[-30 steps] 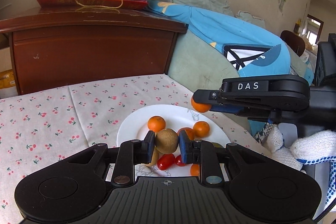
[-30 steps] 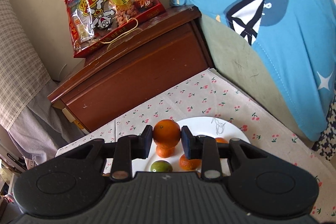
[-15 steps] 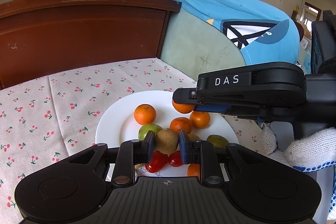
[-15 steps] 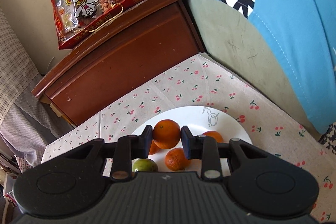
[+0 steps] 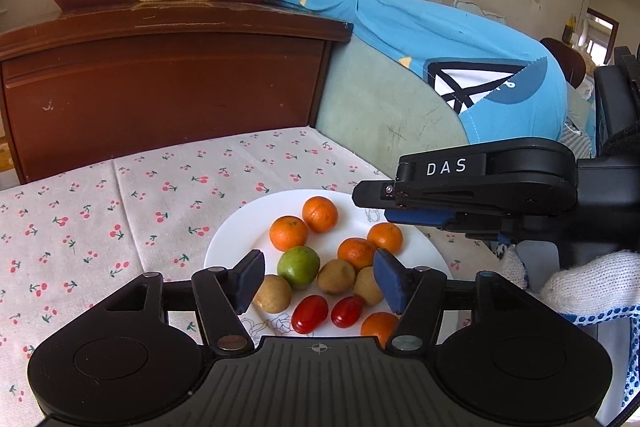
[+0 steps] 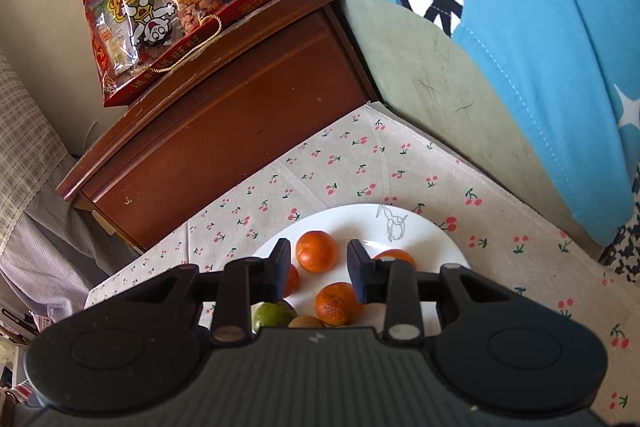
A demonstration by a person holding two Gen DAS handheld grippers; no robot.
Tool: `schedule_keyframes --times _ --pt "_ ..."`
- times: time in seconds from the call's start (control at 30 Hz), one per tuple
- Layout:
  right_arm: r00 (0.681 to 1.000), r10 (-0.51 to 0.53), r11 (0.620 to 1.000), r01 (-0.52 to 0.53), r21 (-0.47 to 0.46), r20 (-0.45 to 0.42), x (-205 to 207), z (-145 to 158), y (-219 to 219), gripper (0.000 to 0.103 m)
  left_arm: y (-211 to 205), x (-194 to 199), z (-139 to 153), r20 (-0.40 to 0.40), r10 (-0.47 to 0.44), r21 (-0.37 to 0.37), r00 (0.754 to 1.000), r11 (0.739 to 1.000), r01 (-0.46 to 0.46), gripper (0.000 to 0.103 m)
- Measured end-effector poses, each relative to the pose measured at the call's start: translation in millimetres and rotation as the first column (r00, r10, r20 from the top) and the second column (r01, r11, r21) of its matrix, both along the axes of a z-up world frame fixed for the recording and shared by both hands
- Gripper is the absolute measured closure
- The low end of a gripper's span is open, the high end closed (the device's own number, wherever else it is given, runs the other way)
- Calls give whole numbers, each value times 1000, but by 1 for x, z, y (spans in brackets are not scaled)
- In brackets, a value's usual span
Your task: Organize fruits
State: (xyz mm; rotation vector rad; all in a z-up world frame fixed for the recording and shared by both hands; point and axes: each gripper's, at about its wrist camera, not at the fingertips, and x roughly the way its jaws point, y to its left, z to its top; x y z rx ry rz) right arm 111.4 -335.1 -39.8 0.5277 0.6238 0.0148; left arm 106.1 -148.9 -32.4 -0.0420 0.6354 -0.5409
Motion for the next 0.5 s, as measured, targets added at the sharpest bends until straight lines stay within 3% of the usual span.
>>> schedule_keyframes --times 0.17,0.5 --pt "999 -30 999 29 -27 -16 -11 13 3 63 9 -3 12 -41 26 30 999 999 -25 27" --pt "994 -92 995 89 -52 -61 -41 32 8 46 30 -8 24 -174 129 79 976 990 -117 15"
